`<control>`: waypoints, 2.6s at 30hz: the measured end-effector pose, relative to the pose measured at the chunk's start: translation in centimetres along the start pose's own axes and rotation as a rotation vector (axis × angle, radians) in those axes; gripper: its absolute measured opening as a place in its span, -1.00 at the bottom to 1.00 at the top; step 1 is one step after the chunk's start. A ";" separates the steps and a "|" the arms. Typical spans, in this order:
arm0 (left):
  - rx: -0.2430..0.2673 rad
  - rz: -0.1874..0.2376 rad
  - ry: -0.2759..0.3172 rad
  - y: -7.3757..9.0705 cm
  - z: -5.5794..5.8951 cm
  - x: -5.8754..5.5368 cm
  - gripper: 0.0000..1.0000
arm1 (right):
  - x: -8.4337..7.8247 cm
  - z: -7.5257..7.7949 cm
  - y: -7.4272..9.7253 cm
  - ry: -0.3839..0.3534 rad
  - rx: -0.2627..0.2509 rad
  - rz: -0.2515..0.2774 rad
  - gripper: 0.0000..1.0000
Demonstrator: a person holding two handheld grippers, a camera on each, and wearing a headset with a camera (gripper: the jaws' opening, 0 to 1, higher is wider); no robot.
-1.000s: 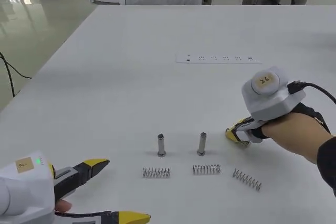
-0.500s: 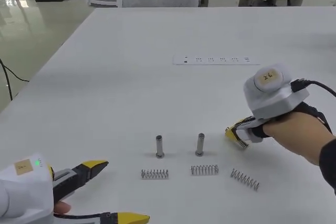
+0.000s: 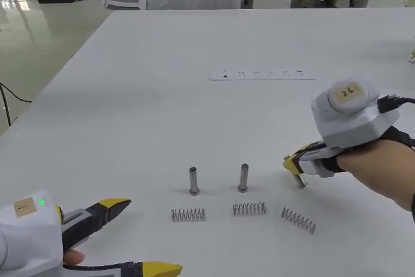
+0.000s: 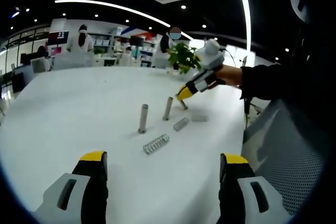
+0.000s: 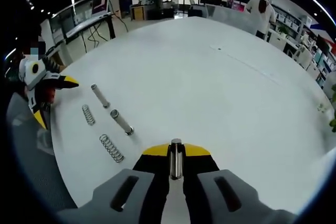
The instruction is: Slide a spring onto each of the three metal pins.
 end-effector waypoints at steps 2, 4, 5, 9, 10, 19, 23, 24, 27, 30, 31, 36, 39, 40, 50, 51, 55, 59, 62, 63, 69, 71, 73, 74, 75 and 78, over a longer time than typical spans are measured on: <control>-0.001 -0.001 -0.001 0.0 0.0 0.0 0.70 | -0.1 0.0 0.2 -0.001 -0.001 0.004 -0.90; -0.001 -0.001 -0.003 0.0 0.1 0.0 0.70 | -0.3 -0.1 0.5 0.001 -0.003 0.006 -0.90; -0.001 -0.001 -0.003 0.0 0.1 0.0 0.70 | -0.4 -0.2 0.6 0.003 -0.004 0.007 -0.90; 0.000 -0.001 -0.003 0.0 0.0 0.0 0.70 | -0.6 -0.2 0.9 0.008 -0.007 0.011 -0.90; 0.000 -0.001 -0.004 0.0 0.0 0.0 0.70 | -0.7 -0.2 1.0 0.009 -0.007 0.011 -0.90; -0.001 -0.003 -0.008 0.1 0.1 -0.1 0.70 | -1.3 -0.2 1.4 -0.003 -0.011 0.019 -0.90; -0.001 -0.004 -0.010 0.1 0.1 -0.1 0.70 | -1.5 -0.2 1.5 -0.002 -0.012 0.021 -0.90; -0.001 -0.004 -0.010 0.1 0.2 0.0 0.70 | -1.6 -0.3 1.6 -0.001 -0.012 0.023 -0.90; -0.001 -0.005 -0.011 0.1 0.2 0.0 0.70 | -1.8 -0.6 1.8 0.001 -0.012 0.024 -0.90; -0.001 -0.006 -0.012 0.2 0.3 0.0 0.70 | -1.9 -0.7 2.0 0.007 -0.014 0.026 -0.89; -0.001 -0.006 -0.013 0.2 0.3 0.0 0.70 | -2.0 -0.7 2.0 0.006 -0.014 0.027 -0.89; -0.002 -0.007 -0.015 0.2 0.4 0.1 0.70 | -2.1 -0.8 2.2 0.003 -0.012 0.031 -0.89; -0.001 -0.006 -0.016 0.2 0.4 0.1 0.70 | -2.2 -0.9 2.3 0.008 -0.013 0.034 -0.89; -0.001 -0.005 -0.016 0.2 0.4 0.1 0.70 | -2.3 -0.9 2.3 0.009 -0.014 0.035 -0.89; -0.002 -0.004 -0.016 0.3 0.3 0.1 0.70 | -2.4 -0.8 2.2 0.019 -0.012 0.038 -0.89; -0.002 -0.005 -0.017 0.3 0.3 0.1 0.69 | -2.4 -0.8 2.2 0.026 -0.013 0.039 -0.89; -0.001 -0.003 -0.014 0.3 0.3 0.1 0.69 | -2.4 -0.8 2.1 0.033 -0.015 0.035 -0.89; -0.001 -0.003 -0.015 0.3 0.3 0.1 0.70 | -2.6 -0.8 1.9 0.041 -0.016 0.028 -0.88; 0.000 -0.002 -0.013 0.3 0.3 0.1 0.70 | -2.8 -0.8 1.8 0.045 -0.014 0.019 -0.88; 0.000 -0.002 -0.013 0.3 0.3 0.1 0.70 | -2.9 -0.8 1.7 0.046 -0.014 0.017 -0.88; 0.001 -0.004 -0.013 0.3 0.3 0.1 0.69 | -3.1 -0.8 1.6 0.045 -0.008 0.012 -0.86; 0.001 -0.003 -0.013 0.3 0.3 0.1 0.69 | -3.3 -0.8 1.5 0.046 -0.007 0.007 -0.85; 0.002 -0.003 -0.013 0.3 0.3 0.1 0.69 | -3.5 -0.8 1.5 0.047 -0.006 0.002 -0.84; 0.002 -0.003 -0.013 0.3 0.3 0.1 0.69 | -3.6 -0.8 1.4 0.047 -0.005 0.000 -0.84; 0.002 -0.003 -0.013 0.3 0.3 0.1 0.69 | -3.7 -0.8 1.4 0.046 -0.004 -0.002 -0.83; 0.002 -0.002 -0.013 0.3 0.2 0.1 0.69 | -4.0 -0.6 1.4 0.042 -0.004 -0.007 -0.83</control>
Point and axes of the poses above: the centre of the closed fingertips' face, and the gripper's own axes: y roughly backward along the fingers, z roughly to its right, x roughly out of its top, the point moved 1 cm from there along y, roughly backward along the fingers, and after that the axes turned 12 degrees about -z, right-handed, at the moved point
